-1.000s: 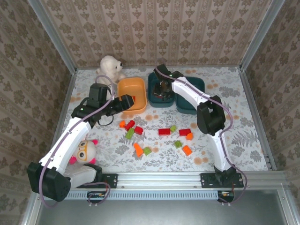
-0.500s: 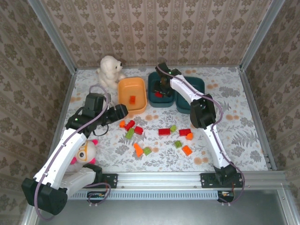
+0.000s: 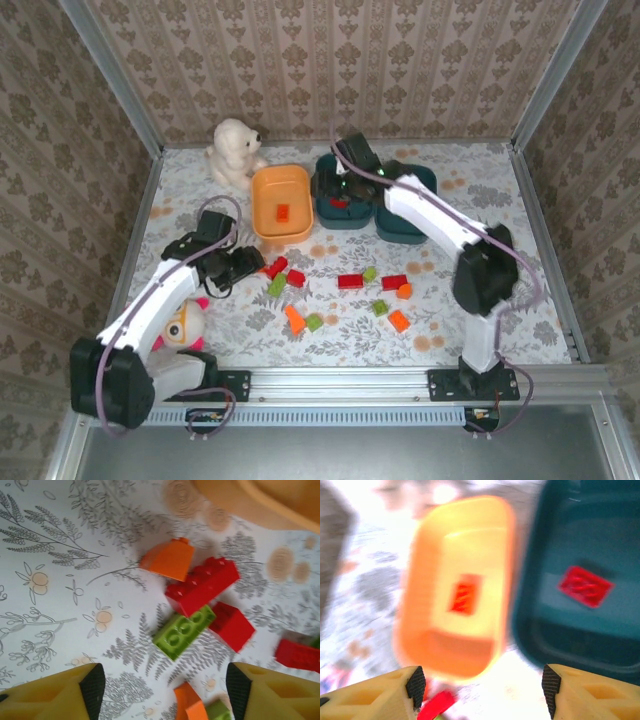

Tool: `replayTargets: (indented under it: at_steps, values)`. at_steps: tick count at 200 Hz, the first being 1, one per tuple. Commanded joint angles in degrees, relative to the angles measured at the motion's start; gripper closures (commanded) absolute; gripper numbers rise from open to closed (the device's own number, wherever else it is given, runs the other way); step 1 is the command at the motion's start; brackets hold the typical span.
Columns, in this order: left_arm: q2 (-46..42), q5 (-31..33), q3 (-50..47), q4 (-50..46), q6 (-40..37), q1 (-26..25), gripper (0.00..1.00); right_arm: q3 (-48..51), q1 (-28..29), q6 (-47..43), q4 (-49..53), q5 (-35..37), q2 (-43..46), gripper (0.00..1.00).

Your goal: Sort the legos into containers by color

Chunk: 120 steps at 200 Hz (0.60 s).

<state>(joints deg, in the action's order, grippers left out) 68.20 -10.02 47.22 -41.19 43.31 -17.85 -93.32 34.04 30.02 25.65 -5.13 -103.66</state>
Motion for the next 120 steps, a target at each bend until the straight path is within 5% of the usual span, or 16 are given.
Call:
replayTargets:
  at_steps: [1, 43, 120]
  values:
    - [5.1, 0.1, 1.8, 2.5, -2.8, 0.5, 0.35, 14.3, 2.0, -1.7, -16.8, -3.5, 9.2, 0.32]
    - [13.3, 1.8, 4.4, 6.0, -9.8, 0.5, 0.35, 29.9, 3.4, 1.4, -17.8, -4.1, 22.3, 0.31]
    - [23.4, 2.1, 9.5, 7.4, -15.5, -0.5, 0.37, 32.9, 3.3, 0.9, -12.6, -3.7, 29.2, 0.32]
